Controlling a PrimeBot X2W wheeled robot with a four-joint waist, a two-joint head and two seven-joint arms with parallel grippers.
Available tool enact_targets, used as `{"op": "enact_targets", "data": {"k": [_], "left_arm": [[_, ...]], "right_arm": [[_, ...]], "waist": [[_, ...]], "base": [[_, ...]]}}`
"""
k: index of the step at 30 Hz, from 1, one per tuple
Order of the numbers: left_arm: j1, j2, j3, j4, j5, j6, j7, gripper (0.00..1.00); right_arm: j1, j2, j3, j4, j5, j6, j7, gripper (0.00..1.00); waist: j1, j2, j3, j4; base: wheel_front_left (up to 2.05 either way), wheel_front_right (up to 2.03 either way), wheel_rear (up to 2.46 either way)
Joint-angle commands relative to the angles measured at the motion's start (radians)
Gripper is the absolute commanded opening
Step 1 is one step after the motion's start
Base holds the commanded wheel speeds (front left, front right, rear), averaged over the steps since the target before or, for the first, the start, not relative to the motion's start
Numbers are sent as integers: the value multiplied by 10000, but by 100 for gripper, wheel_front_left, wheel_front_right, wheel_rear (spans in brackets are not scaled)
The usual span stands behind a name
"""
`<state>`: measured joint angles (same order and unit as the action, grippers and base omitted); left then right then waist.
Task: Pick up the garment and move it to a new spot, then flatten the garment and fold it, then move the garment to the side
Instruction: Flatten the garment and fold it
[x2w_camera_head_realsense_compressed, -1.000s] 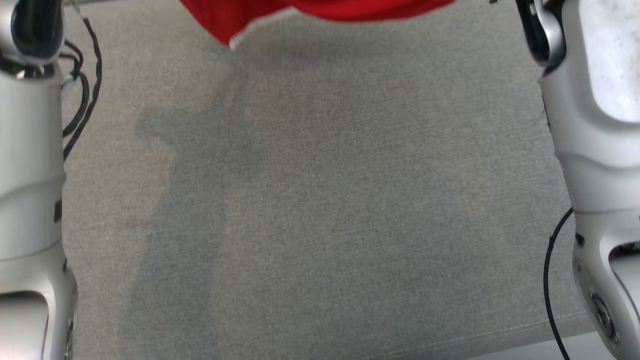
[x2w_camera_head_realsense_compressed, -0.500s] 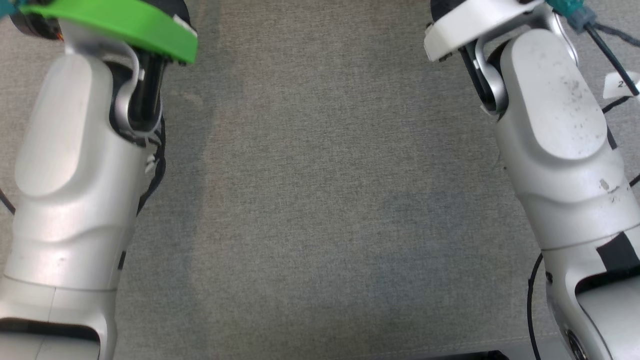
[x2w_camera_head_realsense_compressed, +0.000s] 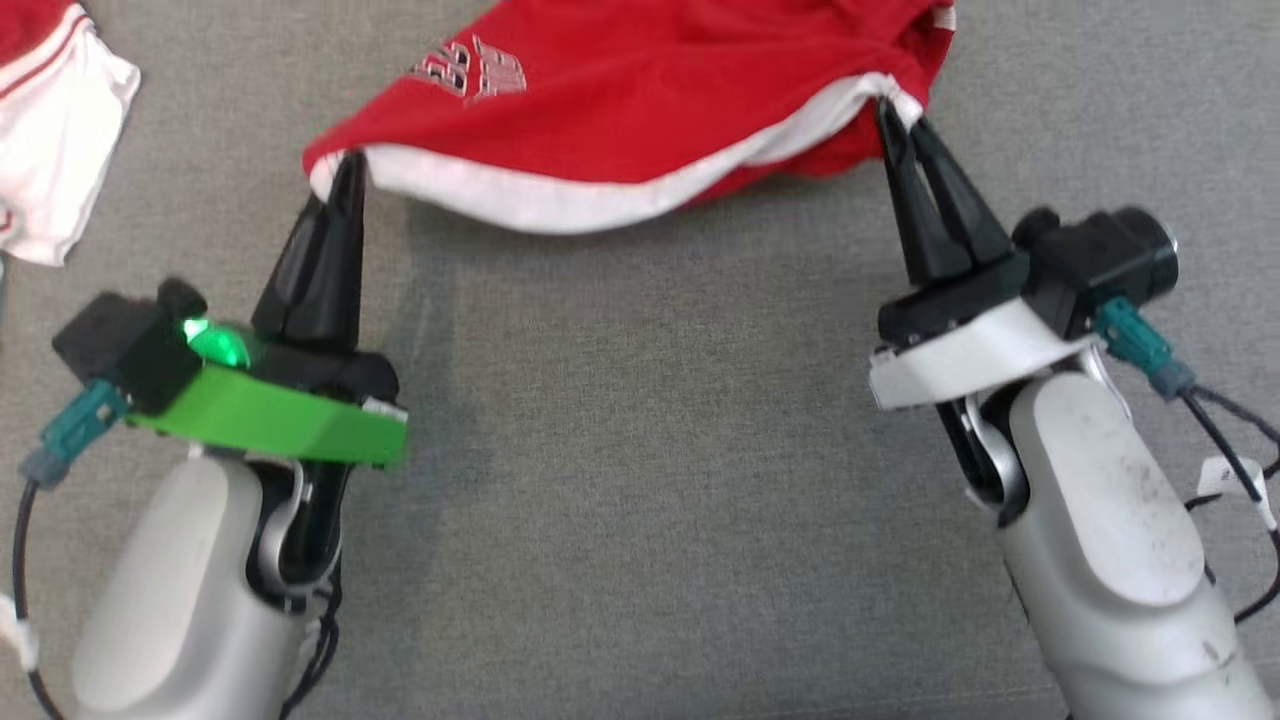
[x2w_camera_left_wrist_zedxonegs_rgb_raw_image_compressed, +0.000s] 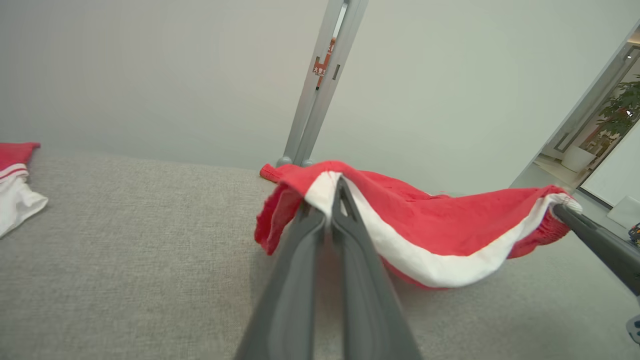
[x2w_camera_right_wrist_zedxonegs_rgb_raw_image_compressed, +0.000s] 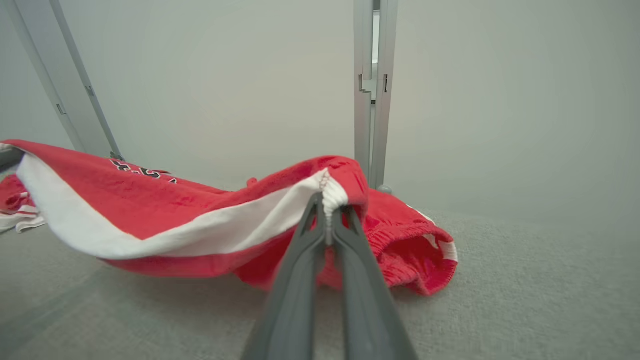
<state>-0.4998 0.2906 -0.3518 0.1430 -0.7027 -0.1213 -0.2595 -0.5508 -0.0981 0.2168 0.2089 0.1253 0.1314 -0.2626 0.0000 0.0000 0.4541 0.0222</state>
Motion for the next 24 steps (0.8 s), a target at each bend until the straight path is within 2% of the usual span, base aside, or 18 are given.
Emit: {"op": "enact_targets", "data": {"k": [1, 7, 16, 20, 24], "left_arm": [[676, 86, 100, -359, 63, 123, -59, 0], [3250, 301, 83, -2359, 207, 776, -51, 0], [5888, 755, -12, -4868, 412, 1964, 512, 0], [6407, 876, 30, -5172, 206, 2283, 866, 0], [6217, 800, 98, -4629, -307, 2153, 1172, 0]], "right_arm": [[571, 84, -55, -248, 93, -14, -33, 0], [2708, 308, -422, -1309, 363, -14, -32, 0], [5333, 424, -572, -2905, 366, -14, -33, 0], [5957, 447, -480, -3118, 486, -14, -33, 0], [5759, 462, -563, -2556, 791, -14, -33, 0]], "waist": [[0, 0, -1284, -118], [0, 0, -2467, -170], [0, 0, -3074, -404], [0, 0, -3027, -531], [0, 0, -2909, -670]], "base": [[0, 0, 0], [0, 0, 0], [0, 0, 0], [0, 0, 0], [0, 0, 0]]}}
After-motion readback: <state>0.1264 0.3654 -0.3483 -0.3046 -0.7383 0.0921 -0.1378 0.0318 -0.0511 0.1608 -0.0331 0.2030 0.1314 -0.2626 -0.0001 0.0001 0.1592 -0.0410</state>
